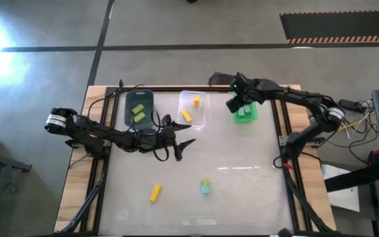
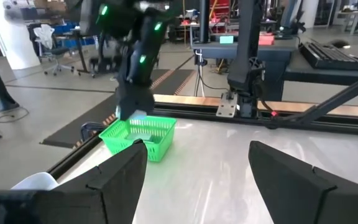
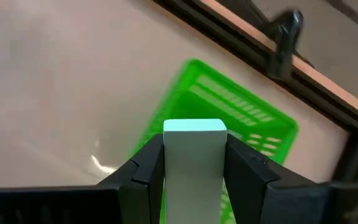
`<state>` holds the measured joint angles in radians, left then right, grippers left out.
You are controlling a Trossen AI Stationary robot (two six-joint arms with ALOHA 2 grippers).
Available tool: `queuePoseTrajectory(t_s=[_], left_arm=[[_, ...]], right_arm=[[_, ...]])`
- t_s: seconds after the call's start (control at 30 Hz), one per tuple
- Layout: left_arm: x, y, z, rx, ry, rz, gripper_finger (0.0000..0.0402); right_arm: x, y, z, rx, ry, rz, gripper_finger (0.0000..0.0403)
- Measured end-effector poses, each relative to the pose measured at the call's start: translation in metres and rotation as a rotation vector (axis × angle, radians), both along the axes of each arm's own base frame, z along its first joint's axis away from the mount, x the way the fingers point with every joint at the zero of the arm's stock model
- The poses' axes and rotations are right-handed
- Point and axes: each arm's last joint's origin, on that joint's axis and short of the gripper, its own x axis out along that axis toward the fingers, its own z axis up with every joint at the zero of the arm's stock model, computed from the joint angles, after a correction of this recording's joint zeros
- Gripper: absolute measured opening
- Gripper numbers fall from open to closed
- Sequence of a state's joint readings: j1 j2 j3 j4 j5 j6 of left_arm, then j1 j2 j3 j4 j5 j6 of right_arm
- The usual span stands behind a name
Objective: Sort & place blocks by color
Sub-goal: Put the blue block into the green bin, then put the yellow block into the transparent bin
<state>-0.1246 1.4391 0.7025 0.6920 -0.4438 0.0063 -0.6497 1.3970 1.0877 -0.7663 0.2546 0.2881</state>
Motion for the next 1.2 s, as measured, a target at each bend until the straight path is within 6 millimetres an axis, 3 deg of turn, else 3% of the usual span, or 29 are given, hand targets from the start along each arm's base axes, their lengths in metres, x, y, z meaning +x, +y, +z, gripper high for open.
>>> queuePoseTrajectory(t_s=[0.17, 0.5, 0.63, 0.73, 0.83, 1.03, 1.2], left_arm=[[0.0, 0.0, 0.001, 0.0, -0.002, 0.0, 0.0264], [0.0, 0.0, 0.001, 0.007, 0.001, 0.0, 0.0264], [0.0, 0.0, 0.001, 0.007, 0.001, 0.0, 0.0264], [0.0, 0.0, 0.001, 0.007, 0.001, 0.0, 0.0264], [0.0, 0.0, 0.001, 0.007, 0.001, 0.0, 0.0264], [0.0, 0.0, 0.0, -0.004, -0.001, -0.001, 0.0264], [-0.001, 0.0, -0.005, -0.058, 0.032, 0.003, 0.0264]], right_arm=[[-0.006, -0.019, -0.02, 0.046, 0.075, -0.032, 0.0114], [0.0, -0.027, -0.048, 0.111, 0.164, -0.011, 0.0114], [0.0, -0.027, -0.049, 0.109, 0.168, -0.015, 0.0155], [-0.001, -0.027, -0.045, 0.099, 0.159, -0.018, 0.018], [-0.002, -0.025, -0.039, 0.083, 0.138, -0.026, 0.018], [-0.006, -0.013, -0.013, 0.032, 0.059, -0.041, 0.0147], [-0.002, 0.013, 0.016, -0.033, -0.042, 0.018, 0.0117]])
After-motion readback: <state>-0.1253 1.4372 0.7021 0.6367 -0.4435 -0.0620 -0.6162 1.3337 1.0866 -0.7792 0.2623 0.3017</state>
